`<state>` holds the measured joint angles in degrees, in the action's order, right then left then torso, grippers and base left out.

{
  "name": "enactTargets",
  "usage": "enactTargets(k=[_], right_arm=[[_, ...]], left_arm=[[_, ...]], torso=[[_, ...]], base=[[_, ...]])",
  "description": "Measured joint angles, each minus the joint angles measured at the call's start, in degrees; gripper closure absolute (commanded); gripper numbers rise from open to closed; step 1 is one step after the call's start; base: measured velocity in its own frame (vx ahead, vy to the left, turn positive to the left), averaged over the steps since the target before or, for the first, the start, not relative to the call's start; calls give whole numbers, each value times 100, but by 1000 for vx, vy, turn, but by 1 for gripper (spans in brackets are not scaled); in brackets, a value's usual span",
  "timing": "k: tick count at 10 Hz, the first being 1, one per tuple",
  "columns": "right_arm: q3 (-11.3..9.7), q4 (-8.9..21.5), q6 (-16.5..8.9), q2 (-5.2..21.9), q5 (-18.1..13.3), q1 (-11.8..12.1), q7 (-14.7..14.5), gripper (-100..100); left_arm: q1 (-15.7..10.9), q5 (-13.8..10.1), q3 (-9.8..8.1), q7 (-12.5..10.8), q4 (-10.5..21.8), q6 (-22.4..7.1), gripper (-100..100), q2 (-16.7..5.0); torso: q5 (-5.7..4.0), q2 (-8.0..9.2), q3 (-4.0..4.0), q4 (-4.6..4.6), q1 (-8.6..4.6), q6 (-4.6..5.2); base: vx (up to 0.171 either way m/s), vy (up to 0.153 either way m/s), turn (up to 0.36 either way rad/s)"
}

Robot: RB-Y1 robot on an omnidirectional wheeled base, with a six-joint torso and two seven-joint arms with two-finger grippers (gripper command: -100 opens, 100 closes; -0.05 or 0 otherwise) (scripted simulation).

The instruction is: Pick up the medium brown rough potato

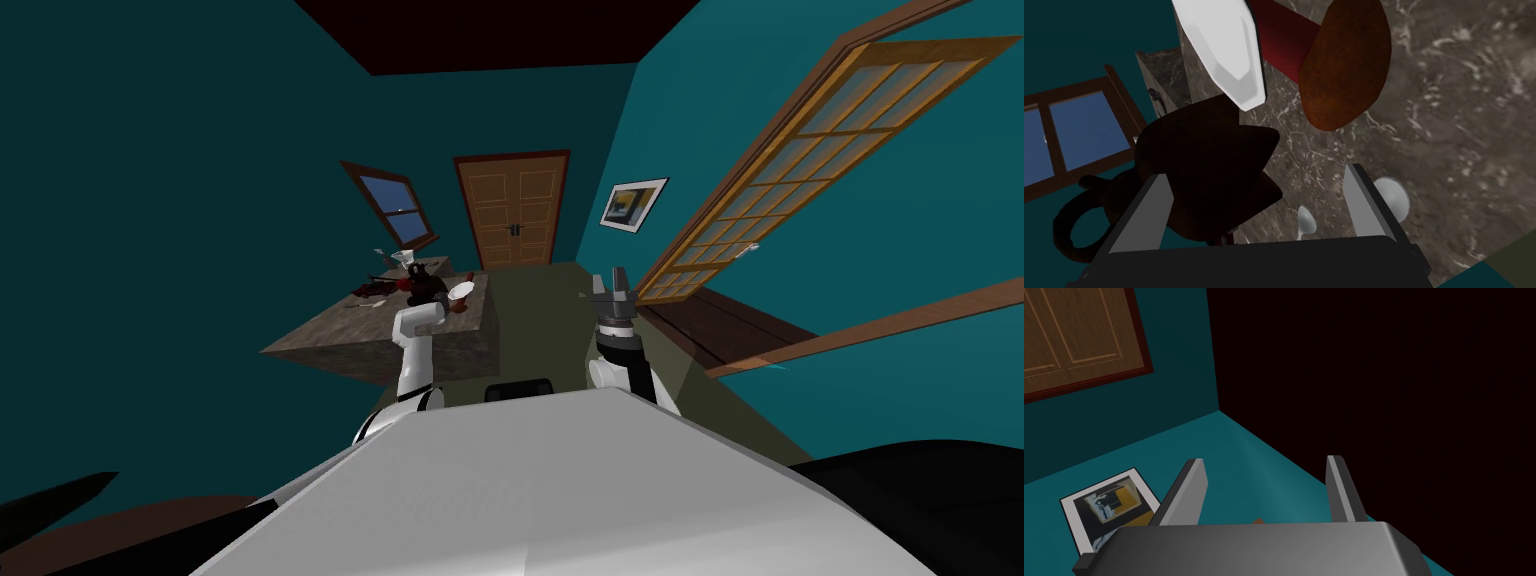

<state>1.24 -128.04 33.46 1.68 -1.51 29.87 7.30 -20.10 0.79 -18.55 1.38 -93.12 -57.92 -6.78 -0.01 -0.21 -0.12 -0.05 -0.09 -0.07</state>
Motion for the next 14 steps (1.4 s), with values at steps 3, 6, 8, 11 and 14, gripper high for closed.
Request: enactTargets(k=[3,6,8,11,14], right_arm=[[0,0,0,0,0,0,0,0],[0,0,0,0,0,0,0,0],[0,0,0,0,0,0,0,0],[0,0,0,0,0,0,0,0],[0,0,0,1,0,-1,0,0]], left_arm=[[-161,38,-131,127,205,-405,-100,-23],[-395,171,-258,231,586,-826,-100,4],[-431,216,-314,284,742,-1024,-100,46],[-339,218,-338,320,772,-1137,-100,101],[-349,292,-383,163,1089,-850,-100,48]], torso=[[1,1,0,0,2,0],[0,-4,-3,-1,1,0],[1,-7,-5,-2,3,0],[2,12,6,2,9,-1],[6,22,12,4,26,0]], base=[[46,-19,-5],[59,-20,-12],[75,-14,-25],[15,5,-41],[-4,35,-99]])
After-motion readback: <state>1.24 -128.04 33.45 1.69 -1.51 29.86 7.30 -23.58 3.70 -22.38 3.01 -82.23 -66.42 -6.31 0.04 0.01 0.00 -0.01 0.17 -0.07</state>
